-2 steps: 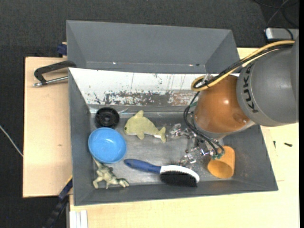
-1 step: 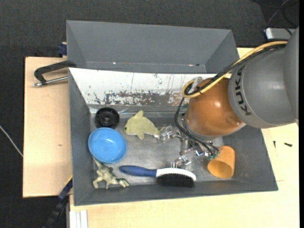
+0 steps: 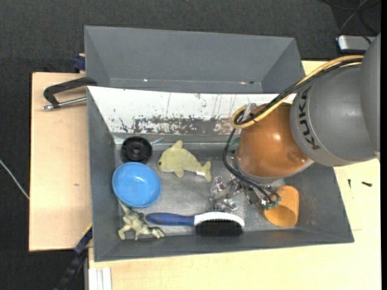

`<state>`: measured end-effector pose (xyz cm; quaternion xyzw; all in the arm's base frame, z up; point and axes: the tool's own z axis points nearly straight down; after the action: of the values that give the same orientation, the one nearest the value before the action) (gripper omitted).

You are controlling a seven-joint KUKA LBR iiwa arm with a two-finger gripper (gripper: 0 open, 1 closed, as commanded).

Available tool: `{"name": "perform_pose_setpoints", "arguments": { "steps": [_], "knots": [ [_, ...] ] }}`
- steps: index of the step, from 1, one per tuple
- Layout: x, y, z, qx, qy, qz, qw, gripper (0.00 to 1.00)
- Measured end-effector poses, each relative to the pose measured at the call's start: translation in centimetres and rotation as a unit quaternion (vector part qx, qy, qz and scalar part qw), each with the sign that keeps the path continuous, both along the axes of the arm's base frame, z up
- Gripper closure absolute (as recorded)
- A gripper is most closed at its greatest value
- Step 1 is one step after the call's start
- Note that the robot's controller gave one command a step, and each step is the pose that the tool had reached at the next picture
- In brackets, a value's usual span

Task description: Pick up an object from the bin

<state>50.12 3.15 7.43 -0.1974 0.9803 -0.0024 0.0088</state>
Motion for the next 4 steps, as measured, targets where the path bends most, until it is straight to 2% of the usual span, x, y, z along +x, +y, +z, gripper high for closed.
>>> {"name": "perform_pose_setpoints", "arguments": {
  "steps": [1,2,3,4],
  "knots": [
    [0.9,0.3,0.4,0.004,-0.0177,-0.001,0.9998,0.00],
    [-0.1,0.0,0.0,0.000,0.0012,0.000,1.0000,1.00],
    [0.8,0.3,0.3,0.004,-0.0165,0.000,0.9999,0.00],
    [1.1,2.6,0.2,0.004,-0.0092,-0.113,0.9936,0.00]
  ]
}}
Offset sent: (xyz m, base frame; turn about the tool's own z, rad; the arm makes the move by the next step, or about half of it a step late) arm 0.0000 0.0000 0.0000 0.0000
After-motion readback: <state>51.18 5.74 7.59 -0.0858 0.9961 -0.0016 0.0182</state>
